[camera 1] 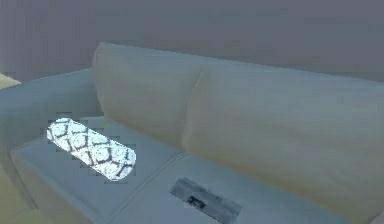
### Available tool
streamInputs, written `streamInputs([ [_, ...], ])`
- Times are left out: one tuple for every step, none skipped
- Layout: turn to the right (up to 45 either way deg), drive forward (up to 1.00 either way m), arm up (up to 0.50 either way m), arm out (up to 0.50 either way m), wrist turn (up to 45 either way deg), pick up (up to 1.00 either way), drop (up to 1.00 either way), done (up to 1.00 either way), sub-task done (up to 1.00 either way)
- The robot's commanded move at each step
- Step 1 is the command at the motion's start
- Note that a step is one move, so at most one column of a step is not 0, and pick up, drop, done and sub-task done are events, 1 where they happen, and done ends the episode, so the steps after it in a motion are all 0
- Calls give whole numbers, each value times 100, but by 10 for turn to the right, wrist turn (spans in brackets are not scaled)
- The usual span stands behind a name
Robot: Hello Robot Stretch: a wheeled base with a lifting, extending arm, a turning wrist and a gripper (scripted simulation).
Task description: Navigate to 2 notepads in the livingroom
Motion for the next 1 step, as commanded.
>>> streamInputs([
  [450, 0, 0, 0, 0, 0, 0, 0, 0],
])
